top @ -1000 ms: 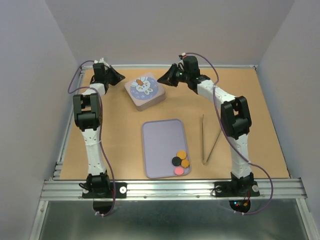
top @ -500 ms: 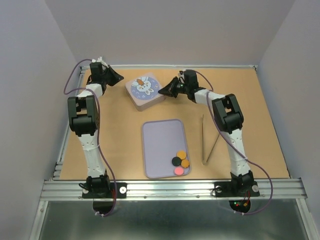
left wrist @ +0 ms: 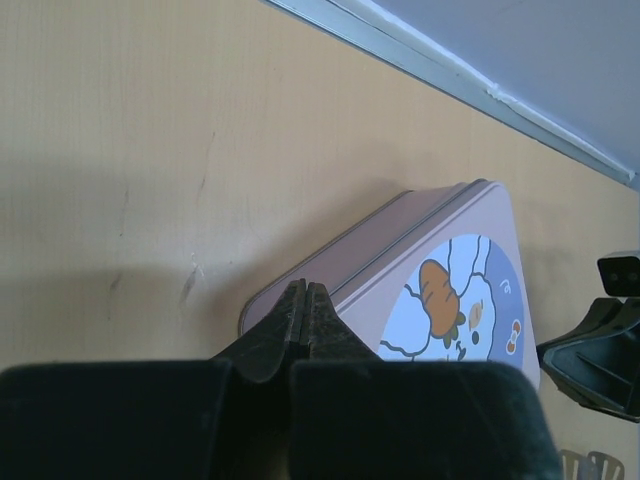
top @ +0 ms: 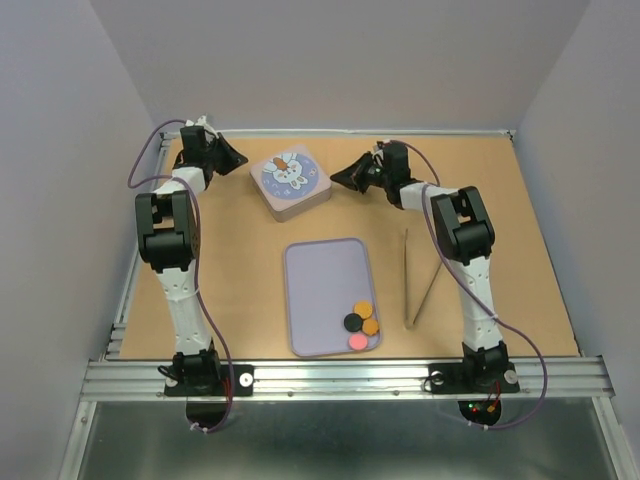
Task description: Pack the cookies
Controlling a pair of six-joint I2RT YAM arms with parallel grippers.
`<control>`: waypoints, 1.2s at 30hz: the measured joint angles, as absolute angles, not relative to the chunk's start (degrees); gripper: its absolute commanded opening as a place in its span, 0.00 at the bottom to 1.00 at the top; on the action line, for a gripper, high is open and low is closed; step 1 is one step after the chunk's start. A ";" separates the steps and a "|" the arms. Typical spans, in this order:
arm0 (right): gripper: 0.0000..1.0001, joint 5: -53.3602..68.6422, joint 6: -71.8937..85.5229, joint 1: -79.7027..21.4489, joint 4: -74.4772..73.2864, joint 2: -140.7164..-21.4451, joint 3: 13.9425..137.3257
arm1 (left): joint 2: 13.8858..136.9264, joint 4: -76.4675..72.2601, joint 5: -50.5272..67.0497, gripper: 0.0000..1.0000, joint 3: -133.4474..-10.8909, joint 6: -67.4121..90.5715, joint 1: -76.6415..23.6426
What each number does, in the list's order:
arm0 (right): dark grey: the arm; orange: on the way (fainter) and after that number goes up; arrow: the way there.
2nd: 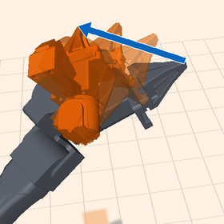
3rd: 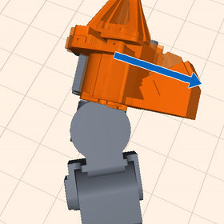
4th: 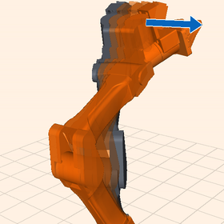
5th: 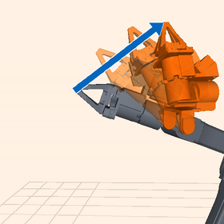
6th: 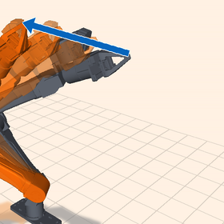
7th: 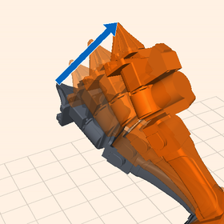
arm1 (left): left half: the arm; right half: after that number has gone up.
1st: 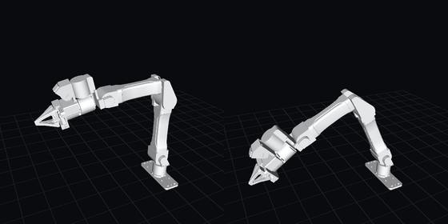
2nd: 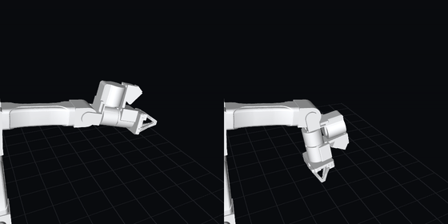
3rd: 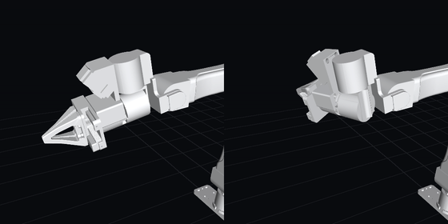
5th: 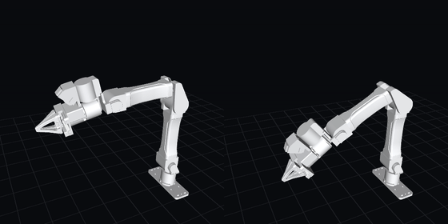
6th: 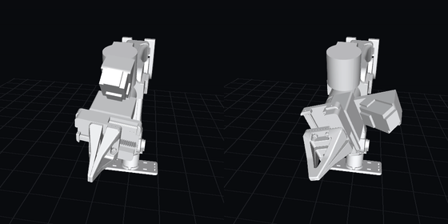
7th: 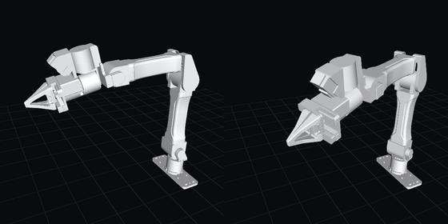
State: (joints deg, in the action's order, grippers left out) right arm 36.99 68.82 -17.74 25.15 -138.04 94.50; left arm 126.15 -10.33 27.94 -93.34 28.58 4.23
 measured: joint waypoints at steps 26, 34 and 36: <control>0.87 36.07 54.08 -15.77 11.68 -104.03 90.26 | 95.74 -10.70 19.31 0.70 -83.07 27.20 2.63; 0.88 36.47 51.48 -15.81 8.58 -82.08 73.17 | 84.75 -8.82 13.87 0.87 -73.58 26.11 -3.40; 0.89 36.47 50.83 -15.81 6.81 -78.11 69.73 | 82.78 -6.50 11.60 0.87 -72.31 24.99 -5.54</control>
State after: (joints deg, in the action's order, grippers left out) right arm 36.47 50.83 -15.81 6.81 -78.11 69.73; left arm 82.78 -6.50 11.60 -72.31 24.99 -5.54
